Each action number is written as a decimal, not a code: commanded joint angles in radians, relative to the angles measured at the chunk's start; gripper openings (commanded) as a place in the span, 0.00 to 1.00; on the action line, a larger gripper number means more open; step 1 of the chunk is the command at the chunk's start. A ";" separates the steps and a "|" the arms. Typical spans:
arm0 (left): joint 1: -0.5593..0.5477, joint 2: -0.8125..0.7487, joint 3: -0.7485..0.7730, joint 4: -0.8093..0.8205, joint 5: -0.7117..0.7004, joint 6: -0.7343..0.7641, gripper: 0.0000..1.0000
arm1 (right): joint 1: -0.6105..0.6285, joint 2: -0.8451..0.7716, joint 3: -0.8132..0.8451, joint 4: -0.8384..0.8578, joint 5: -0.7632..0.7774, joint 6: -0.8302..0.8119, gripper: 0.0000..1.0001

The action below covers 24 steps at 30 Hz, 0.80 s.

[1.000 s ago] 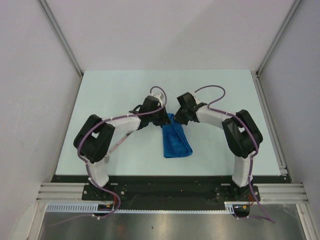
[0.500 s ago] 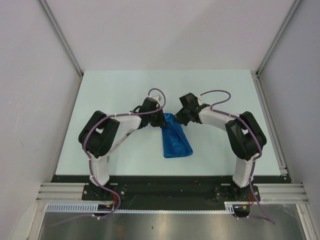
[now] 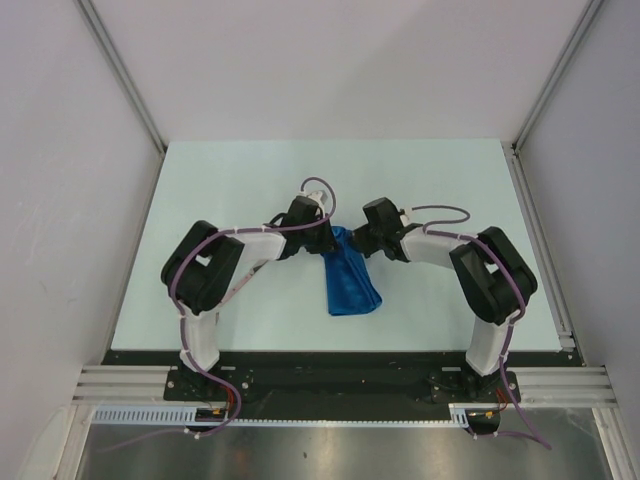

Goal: Fold the napkin into a case and place the utensils inside
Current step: Fold the 2/3-rectangle-folded napkin at the center of the board.

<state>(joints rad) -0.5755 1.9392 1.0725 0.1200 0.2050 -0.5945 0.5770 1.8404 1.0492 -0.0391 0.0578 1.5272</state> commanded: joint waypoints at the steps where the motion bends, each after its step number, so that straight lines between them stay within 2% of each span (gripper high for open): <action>1: -0.007 0.020 -0.011 0.020 0.016 0.015 0.15 | 0.018 -0.059 -0.046 0.168 0.062 0.173 0.00; 5: -0.009 0.018 -0.017 0.029 0.016 0.015 0.15 | 0.032 -0.059 -0.110 0.310 0.106 0.287 0.00; 13: -0.007 -0.025 -0.037 0.018 0.020 0.028 0.15 | 0.053 -0.029 -0.103 0.300 0.135 0.303 0.00; 24: 0.009 -0.183 -0.055 -0.065 0.042 0.068 0.19 | 0.064 0.014 -0.172 0.416 0.157 0.326 0.00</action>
<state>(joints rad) -0.5755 1.8568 1.0218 0.0849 0.2207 -0.5659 0.6285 1.8252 0.8932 0.2955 0.1658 1.8320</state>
